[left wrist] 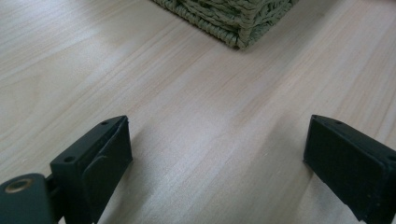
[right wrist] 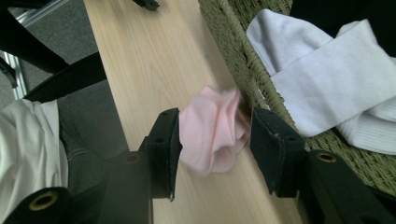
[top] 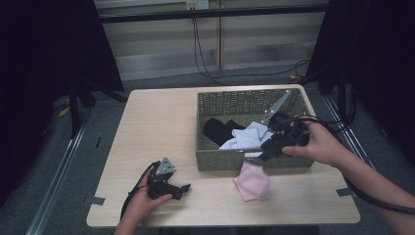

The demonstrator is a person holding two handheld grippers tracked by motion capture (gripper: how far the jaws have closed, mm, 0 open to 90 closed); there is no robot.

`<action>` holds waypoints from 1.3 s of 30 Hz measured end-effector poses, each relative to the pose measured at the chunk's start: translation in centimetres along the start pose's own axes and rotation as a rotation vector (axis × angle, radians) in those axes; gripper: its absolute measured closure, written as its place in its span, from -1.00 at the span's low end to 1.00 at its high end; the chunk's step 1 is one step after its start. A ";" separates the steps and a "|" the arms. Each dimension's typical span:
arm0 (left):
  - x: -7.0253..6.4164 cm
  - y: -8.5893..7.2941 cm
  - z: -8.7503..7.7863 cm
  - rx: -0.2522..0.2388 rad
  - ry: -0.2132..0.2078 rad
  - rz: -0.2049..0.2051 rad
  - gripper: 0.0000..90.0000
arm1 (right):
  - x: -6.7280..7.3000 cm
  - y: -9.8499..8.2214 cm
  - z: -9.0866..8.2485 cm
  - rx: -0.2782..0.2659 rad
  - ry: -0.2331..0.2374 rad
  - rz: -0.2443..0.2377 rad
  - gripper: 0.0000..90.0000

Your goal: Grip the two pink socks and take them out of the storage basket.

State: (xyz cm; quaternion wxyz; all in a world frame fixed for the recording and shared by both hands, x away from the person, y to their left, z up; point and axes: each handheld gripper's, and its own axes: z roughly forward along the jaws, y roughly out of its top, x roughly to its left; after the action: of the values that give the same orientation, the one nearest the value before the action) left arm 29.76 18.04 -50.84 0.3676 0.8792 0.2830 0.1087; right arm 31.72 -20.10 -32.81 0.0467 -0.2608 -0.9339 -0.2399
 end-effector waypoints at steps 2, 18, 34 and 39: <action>0.0 0.0 0.0 -0.001 0.000 0.002 -0.84 | 0.0 -0.3 0.0 -0.002 -0.009 0.001 0.07; 0.0 0.0 0.0 -0.001 0.001 0.000 -0.84 | -0.9 -4.5 1.1 -0.043 -0.048 0.039 -0.13; 0.0 0.0 0.0 -0.002 0.000 0.001 -0.84 | -1.9 -9.6 5.3 -0.091 -0.061 0.102 -0.20; 0.0 0.0 0.0 -0.002 0.000 0.002 -0.84 | -2.2 -10.9 6.9 -0.123 -0.086 0.116 -0.27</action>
State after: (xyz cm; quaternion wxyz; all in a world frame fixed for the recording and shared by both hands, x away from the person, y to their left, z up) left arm 29.78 18.04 -50.85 0.3684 0.8790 0.2823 0.1094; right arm 28.32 -26.01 -43.93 0.0042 -0.3271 -0.9019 -0.2822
